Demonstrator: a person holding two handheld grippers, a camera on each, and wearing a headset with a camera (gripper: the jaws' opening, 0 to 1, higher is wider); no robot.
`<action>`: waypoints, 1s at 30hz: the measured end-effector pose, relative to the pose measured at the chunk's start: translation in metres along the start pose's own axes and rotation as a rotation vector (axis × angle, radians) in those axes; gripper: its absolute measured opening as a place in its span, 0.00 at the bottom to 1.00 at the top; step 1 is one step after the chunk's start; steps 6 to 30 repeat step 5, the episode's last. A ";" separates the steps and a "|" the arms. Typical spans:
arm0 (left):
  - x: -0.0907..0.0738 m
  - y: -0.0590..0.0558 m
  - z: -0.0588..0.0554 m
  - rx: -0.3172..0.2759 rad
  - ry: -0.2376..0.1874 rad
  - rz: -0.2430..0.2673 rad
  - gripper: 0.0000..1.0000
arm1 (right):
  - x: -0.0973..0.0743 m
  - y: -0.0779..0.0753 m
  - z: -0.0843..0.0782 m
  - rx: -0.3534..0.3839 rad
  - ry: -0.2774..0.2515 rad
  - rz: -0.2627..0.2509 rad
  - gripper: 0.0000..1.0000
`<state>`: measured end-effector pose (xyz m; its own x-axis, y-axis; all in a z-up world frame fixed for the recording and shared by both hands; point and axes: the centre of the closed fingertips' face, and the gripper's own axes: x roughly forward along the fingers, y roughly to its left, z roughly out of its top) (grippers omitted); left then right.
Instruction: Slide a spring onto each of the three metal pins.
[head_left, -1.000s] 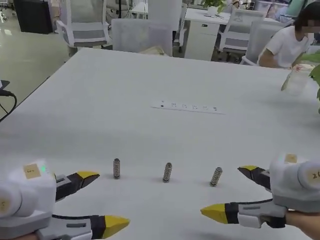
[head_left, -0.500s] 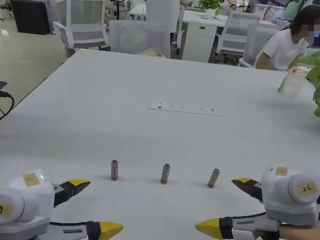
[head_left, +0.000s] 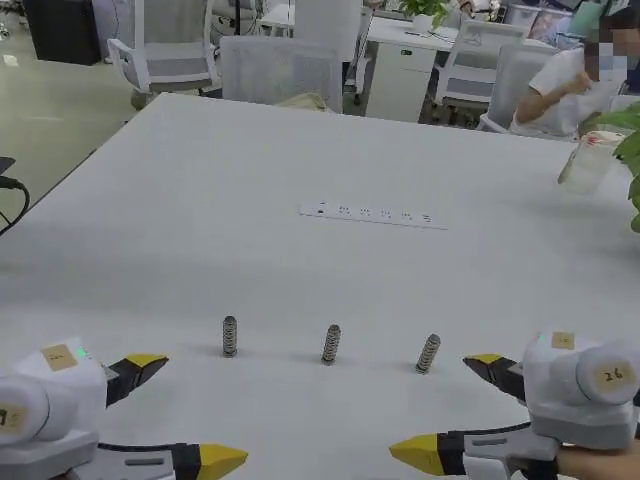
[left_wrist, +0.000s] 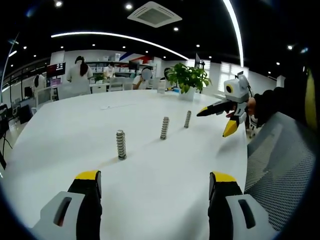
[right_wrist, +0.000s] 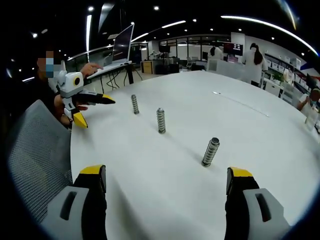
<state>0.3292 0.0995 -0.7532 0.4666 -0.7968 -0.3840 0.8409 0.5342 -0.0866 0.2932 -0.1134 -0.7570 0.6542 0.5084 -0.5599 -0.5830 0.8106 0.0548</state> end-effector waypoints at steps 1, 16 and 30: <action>0.000 0.000 0.000 0.000 0.001 0.001 0.87 | 0.000 0.000 0.000 0.000 0.000 0.000 0.99; 0.000 0.000 0.000 -0.002 0.003 -0.001 0.87 | 0.000 0.000 0.000 0.001 -0.001 0.000 0.99; 0.000 0.000 0.000 -0.002 0.003 -0.001 0.87 | 0.000 0.000 0.000 0.001 -0.001 0.000 0.99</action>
